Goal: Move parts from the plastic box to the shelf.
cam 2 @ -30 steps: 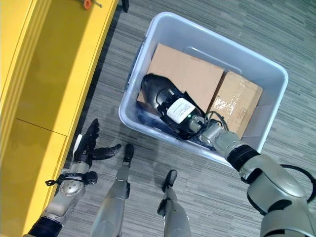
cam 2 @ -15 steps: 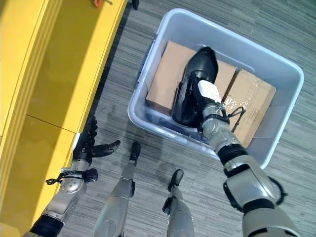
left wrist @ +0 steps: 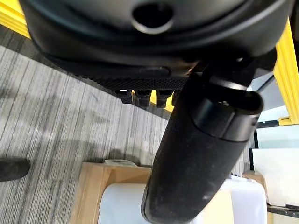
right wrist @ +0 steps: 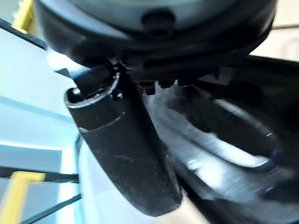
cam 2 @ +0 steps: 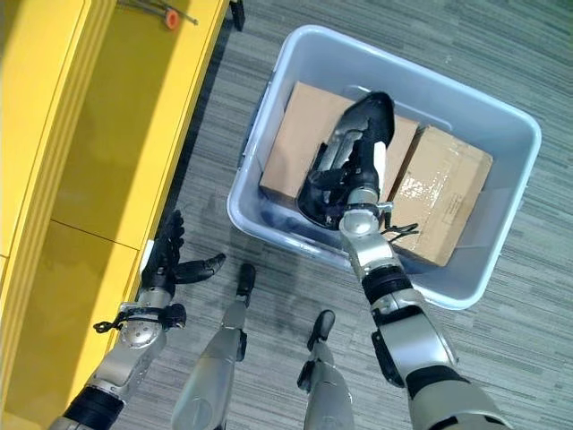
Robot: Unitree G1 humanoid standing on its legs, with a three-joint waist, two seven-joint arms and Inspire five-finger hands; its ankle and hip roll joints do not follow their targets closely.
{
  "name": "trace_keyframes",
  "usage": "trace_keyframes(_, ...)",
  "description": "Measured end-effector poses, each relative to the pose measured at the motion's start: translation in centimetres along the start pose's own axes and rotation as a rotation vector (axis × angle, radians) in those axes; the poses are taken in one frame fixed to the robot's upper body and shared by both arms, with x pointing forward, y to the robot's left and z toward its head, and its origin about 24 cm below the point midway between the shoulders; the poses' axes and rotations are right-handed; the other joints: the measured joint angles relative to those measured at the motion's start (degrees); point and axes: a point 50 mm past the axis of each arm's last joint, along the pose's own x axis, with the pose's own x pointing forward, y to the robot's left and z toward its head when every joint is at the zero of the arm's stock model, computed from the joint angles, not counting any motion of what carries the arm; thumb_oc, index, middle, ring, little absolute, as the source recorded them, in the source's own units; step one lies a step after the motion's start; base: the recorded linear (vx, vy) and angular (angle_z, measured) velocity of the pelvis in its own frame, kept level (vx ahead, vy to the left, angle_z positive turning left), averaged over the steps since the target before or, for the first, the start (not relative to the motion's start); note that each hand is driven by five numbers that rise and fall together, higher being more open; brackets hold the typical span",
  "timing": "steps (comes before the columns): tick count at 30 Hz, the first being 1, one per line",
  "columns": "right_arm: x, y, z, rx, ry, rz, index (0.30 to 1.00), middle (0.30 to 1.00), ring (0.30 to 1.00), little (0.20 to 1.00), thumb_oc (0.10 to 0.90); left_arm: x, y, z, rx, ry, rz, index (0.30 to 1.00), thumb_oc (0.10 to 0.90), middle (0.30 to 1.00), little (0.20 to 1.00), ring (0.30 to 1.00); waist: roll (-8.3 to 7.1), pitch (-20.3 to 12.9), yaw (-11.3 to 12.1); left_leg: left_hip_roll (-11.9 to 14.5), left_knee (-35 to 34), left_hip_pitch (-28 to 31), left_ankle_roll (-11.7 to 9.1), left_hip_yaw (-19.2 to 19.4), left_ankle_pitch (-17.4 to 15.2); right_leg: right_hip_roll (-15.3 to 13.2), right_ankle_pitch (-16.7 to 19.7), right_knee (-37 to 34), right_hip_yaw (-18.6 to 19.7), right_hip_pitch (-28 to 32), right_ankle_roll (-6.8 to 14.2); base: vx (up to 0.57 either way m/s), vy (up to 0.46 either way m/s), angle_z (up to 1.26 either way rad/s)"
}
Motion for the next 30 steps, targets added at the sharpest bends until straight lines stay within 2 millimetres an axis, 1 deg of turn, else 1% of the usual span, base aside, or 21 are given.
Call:
trace_keyframes(7, -1.2, 0.5, 3.9, 0.13, -0.163, -0.042, 1.0, 1.0, 1.0, 1.0, 0.9, -0.1, 0.2, -0.1, 0.002, 0.005, 0.036, 1.0, 0.9, 1.0, 1.0, 1.0, -0.02, -0.01, -0.42, 0.03, 0.0, 0.37, 0.12, 0.34, -0.08, -0.04, 0.15, -0.04, 0.26, 0.24, 0.0, 0.0, 0.0, 0.0)
trace_keyframes(8, -1.3, 0.6, 4.2, 0.136, -0.174, -0.048, 1.0, 1.0, 1.0, 1.0, 0.9, -0.1, 0.3, -0.1, 0.003, 0.007, 0.038, 1.0, 0.9, 1.0, 1.0, 1.0, -0.03, -0.01, -0.42, 0.03, 0.0, 0.62, 0.19, 0.4, -0.12, -0.06, 0.15, -0.03, 0.28, 0.49, 0.01, 0.0, 0.0, 0.0)
trace_keyframes(11, -1.6, 0.7, 4.0, 0.133, -0.179, -0.062, 1.0, 1.0, 1.0, 1.0, 0.9, -0.1, 0.2, -0.2, 0.006, 0.016, 0.037, 1.0, 0.9, 1.0, 1.0, 1.0, -0.13, -0.04, -0.53, -0.02, 0.0, 1.91, 0.36, 0.47, -0.32, -0.1, 0.04, -0.07, 0.26, 1.79, 0.05, 0.0, 0.0, 0.0)
trace_keyframes(15, -1.6, 0.2, 3.6, 0.141, -0.163, -0.09, 1.0, 1.0, 1.0, 1.0, 0.9, -0.2, 0.2, -0.3, 0.009, 0.024, 0.034, 1.0, 0.9, 1.0, 1.0, 1.0, -0.22, -0.07, -1.1, 0.02, 0.0, 2.02, 0.36, 0.46, -0.33, -0.06, 0.07, 0.06, 0.27, 1.9, 0.03, 0.0, 0.0, 0.0)
trace_keyframes(16, -1.7, -0.1, 3.1, 0.148, -0.146, -0.117, 1.0, 1.0, 1.0, 1.0, 0.9, -0.3, 0.3, -0.4, 0.009, 0.029, 0.037, 1.0, 0.9, 1.0, 1.0, 1.0, -0.24, -0.07, -1.55, 0.01, 0.0, 2.02, 0.36, 0.46, -0.32, -0.07, 0.11, 0.06, 0.29, 1.9, 0.03, 0.0, 0.0, 0.0)
trace_keyframes(19, -2.3, -0.4, 3.0, 0.166, -0.15, -0.127, 1.0, 1.0, 1.0, 1.0, 0.9, -0.4, 0.3, -0.6, 0.011, 0.036, 0.038, 1.0, 0.9, 1.0, 1.0, 1.0, -0.28, -0.06, -1.94, 0.04, 0.0, 2.08, 0.39, 0.56, -0.33, -0.04, 0.13, 0.04, 0.38, 1.9, 0.02, 0.0, 0.0, 0.0)
trace_keyframes(21, -3.5, -0.6, 3.6, 0.2, -0.2, -0.105, 1.0, 1.0, 1.0, 1.0, 0.9, -0.5, 0.6, -0.7, 0.012, 0.042, 0.046, 1.0, 0.9, 1.0, 1.0, 1.0, -0.52, 0.06, -2.14, 0.1, 0.0, 2.37, 0.48, 0.84, -0.39, -0.06, 0.13, 0.02, 0.62, 2.0, 0.03, 0.0, 0.004, -0.09)
trace_keyframes(22, -4.0, -0.5, 4.2, 0.217, -0.234, -0.086, 1.0, 1.0, 1.0, 1.0, 0.9, -0.6, 0.8, -0.8, 0.013, 0.047, 0.056, 1.0, 0.9, 1.0, 1.0, 1.0, -1.0, 0.31, -2.16, 0.18, 0.0, 2.98, 0.57, 1.34, -0.45, -0.07, 0.14, -0.02, 1.16, 2.33, 0.02, -0.01, 0.008, -0.17)
trace_keyframes(23, -4.4, -0.4, 5.0, 0.225, -0.271, -0.061, 1.0, 1.0, 1.0, 1.0, 0.9, -0.7, 1.3, -1.0, 0.016, 0.058, 0.071, 1.0, 0.9, 1.0, 1.0, 1.0, -1.93, 0.1, -2.87, 0.3, -0.01, 3.68, 0.67, 1.64, -0.55, -0.01, 0.13, -0.08, 1.49, 2.83, 0.02, 0.0, 0.011, -0.15)
trace_keyframes(24, -4.4, -0.6, 5.4, 0.221, -0.295, -0.056, 1.0, 1.0, 1.0, 1.0, 0.9, -0.7, 1.4, -1.0, 0.016, 0.058, 0.074, 1.0, 0.9, 1.0, 1.0, 1.0, -2.27, -0.06, -3.34, 0.42, -0.01, 3.76, 0.61, 1.72, -0.64, 0.06, 0.13, -0.08, 1.57, 2.87, 0.01, 0.0, 0.003, -0.11)
trace_keyframes(25, -4.5, -1.0, 5.9, 0.208, -0.329, -0.05, 1.0, 1.0, 1.0, 1.0, 0.9, -0.7, 1.4, -0.9, 0.014, 0.053, 0.075, 1.0, 0.9, 1.0, 1.0, 1.0, -2.66, -0.08, -3.71, 0.6, -0.01, 3.86, 0.57, 1.92, -0.67, 0.18, 0.18, -0.08, 1.75, 2.86, -0.06, -0.01, -0.002, -0.08)
trace_keyframes(27, -4.8, -2.1, 6.5, 0.149, -0.393, -0.037, 1.0, 1.0, 1.0, 1.0, 0.9, -0.7, 1.4, -0.5, 0.01, 0.039, 0.074, 1.0, 0.9, 1.0, 1.0, 1.0, -3.38, -0.14, -3.71, 0.86, -0.01, 3.89, 0.51, 2.11, -0.72, 0.41, 0.33, -0.08, 1.93, 2.81, -0.25, -0.01, -0.007, -0.07)
trace_keyframes(29, -5.1, -4.0, 5.8, -0.011, -0.434, 0.005, 1.0, 1.0, 1.0, 1.0, 0.9, -0.8, 1.6, -0.5, 0.012, 0.037, 0.076, 1.0, 0.9, 1.0, 1.0, 1.0, -4.4, -0.68, -4.08, 1.06, -0.01, 3.89, 0.45, 2.27, -0.9, 0.57, 0.37, -0.08, 2.29, 2.65, -0.32, -0.01, -0.029, -0.08)
trace_keyframes(30, -5.4, -5.6, 5.3, -0.16, -0.453, 0.047, 1.0, 1.0, 1.0, 1.0, 0.9, -1.2, 2.3, -0.6, 0.02, 0.036, 0.082, 1.0, 0.9, 1.0, 1.0, 1.0, -4.96, -0.64, -4.31, 1.09, -0.01, 3.88, 0.48, 2.64, -0.9, 0.54, 0.42, -0.1, 2.66, 2.42, -0.34, -0.01, -0.05, -0.09)
